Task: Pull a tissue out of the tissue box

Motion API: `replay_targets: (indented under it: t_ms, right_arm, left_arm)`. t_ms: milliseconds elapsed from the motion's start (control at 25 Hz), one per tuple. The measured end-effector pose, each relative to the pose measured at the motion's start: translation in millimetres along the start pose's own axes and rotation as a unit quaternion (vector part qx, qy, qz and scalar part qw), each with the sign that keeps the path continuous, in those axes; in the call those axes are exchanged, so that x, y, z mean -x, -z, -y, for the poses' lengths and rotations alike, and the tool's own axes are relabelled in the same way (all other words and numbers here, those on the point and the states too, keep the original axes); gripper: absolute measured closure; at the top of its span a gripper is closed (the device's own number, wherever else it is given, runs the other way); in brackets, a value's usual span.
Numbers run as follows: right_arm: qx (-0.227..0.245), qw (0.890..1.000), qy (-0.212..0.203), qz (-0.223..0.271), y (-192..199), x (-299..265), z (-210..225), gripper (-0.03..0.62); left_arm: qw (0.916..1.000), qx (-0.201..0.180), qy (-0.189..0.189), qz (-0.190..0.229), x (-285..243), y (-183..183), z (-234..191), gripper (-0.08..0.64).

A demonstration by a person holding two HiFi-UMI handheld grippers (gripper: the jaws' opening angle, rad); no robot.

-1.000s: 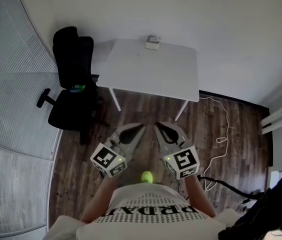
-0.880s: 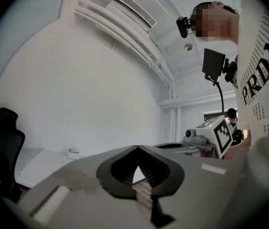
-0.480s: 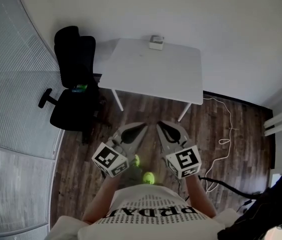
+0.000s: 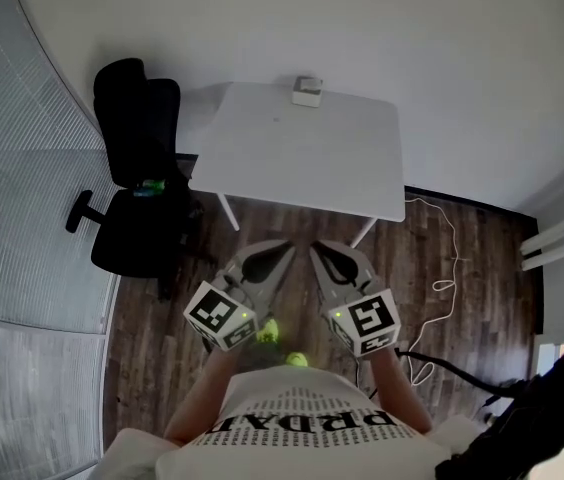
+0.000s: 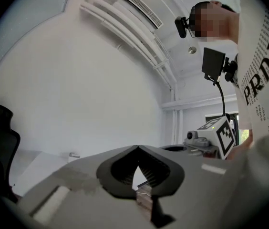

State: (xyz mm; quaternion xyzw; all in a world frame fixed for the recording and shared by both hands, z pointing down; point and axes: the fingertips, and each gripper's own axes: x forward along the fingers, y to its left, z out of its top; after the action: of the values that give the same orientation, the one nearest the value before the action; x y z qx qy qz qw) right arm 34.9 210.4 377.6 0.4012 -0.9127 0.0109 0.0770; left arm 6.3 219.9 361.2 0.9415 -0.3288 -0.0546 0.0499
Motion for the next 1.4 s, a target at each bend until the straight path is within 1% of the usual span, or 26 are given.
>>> replay_targets:
  t_ms: [320, 520, 640, 880, 1120, 1280, 1360, 1400]
  right_arm:
    - [0.006, 1.0, 0.024, 0.009, -19, -45, 16, 0.571]
    - [0.003, 0.999, 0.034, 0.01, -29, -73, 22, 0.571]
    - [0.001, 0.999, 0.041, 0.015, -32, -81, 24, 0.571]
    - [-0.003, 0.998, 0.06, 0.014, -33, -96, 25, 0.571]
    - [-0.004, 0.997, 0.074, 0.011, -35, -122, 26, 0.571]
    - [-0.005, 0.997, 0.078, 0.002, -30, -130, 27, 0.571]
    - [-0.009, 0.997, 0.079, -0.005, -28, -134, 33, 0.565]
    - [-0.01, 0.997, 0.078, -0.007, -27, -137, 36, 0.551]
  left_arm:
    - [0.9995, -0.005, 0.03, 0.002, -15, -18, -44, 0.568]
    - [0.9993, -0.001, 0.037, -0.001, -21, -24, -72, 0.568]
    - [0.9991, -0.002, 0.043, 0.0, -22, -26, -81, 0.568]
    - [0.998, -0.009, 0.063, 0.006, -17, -28, -96, 0.568]
    - [0.9978, -0.004, 0.067, 0.004, -11, -28, -124, 0.568]
    - [0.9976, 0.003, 0.069, 0.003, -10, -25, -133, 0.568]
    - [0.9975, 0.006, 0.07, 0.001, -14, -24, -136, 0.568]
    - [0.9975, 0.007, 0.07, 0.0, -17, -24, -138, 0.568]
